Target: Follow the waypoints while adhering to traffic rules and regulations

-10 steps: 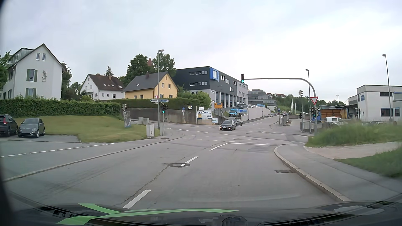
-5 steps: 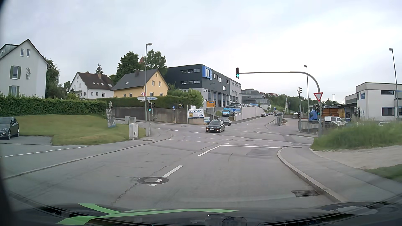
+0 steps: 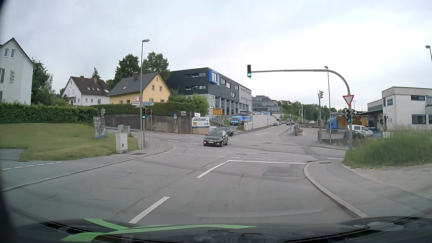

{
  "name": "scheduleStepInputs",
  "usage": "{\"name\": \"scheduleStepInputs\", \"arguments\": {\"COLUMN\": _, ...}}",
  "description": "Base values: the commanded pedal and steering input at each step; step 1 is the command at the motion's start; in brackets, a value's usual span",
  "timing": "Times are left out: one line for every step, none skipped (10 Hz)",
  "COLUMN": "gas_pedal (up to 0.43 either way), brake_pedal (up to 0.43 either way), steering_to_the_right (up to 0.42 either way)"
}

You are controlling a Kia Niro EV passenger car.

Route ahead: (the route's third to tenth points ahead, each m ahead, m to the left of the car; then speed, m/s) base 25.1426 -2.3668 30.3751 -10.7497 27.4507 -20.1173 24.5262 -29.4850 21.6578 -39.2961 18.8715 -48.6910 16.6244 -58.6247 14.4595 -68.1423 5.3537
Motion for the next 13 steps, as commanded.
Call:
{"name": "scheduleStepInputs", "arguments": {"gas_pedal": 0.000, "brake_pedal": 0.030, "steering_to_the_right": 0.046}}
{"name": "scheduleStepInputs", "arguments": {"gas_pedal": 0.000, "brake_pedal": 0.055, "steering_to_the_right": 0.046}}
{"name": "scheduleStepInputs", "arguments": {"gas_pedal": 0.000, "brake_pedal": 0.104, "steering_to_the_right": 0.046}}
{"name": "scheduleStepInputs", "arguments": {"gas_pedal": 0.000, "brake_pedal": 0.104, "steering_to_the_right": 0.046}}
{"name": "scheduleStepInputs", "arguments": {"gas_pedal": 0.000, "brake_pedal": 0.098, "steering_to_the_right": 0.046}}
{"name": "scheduleStepInputs", "arguments": {"gas_pedal": 0.000, "brake_pedal": 0.091, "steering_to_the_right": 0.046}}
{"name": "scheduleStepInputs", "arguments": {"gas_pedal": 0.000, "brake_pedal": 0.091, "steering_to_the_right": 0.048}}
{"name": "scheduleStepInputs", "arguments": {"gas_pedal": 0.000, "brake_pedal": 0.091, "steering_to_the_right": 0.051}}
{"name": "scheduleStepInputs", "arguments": {"gas_pedal": 0.000, "brake_pedal": 0.091, "steering_to_the_right": 0.056}}
{"name": "scheduleStepInputs", "arguments": {"gas_pedal": 0.000, "brake_pedal": 0.091, "steering_to_the_right": 0.061}}
{"name": "scheduleStepInputs", "arguments": {"gas_pedal": 0.000, "brake_pedal": 0.091, "steering_to_the_right": 0.064}}
{"name": "scheduleStepInputs", "arguments": {"gas_pedal": 0.000, "brake_pedal": 0.091, "steering_to_the_right": 0.073}}
{"name": "scheduleStepInputs", "arguments": {"gas_pedal": 0.000, "brake_pedal": 0.091, "steering_to_the_right": 0.079}}
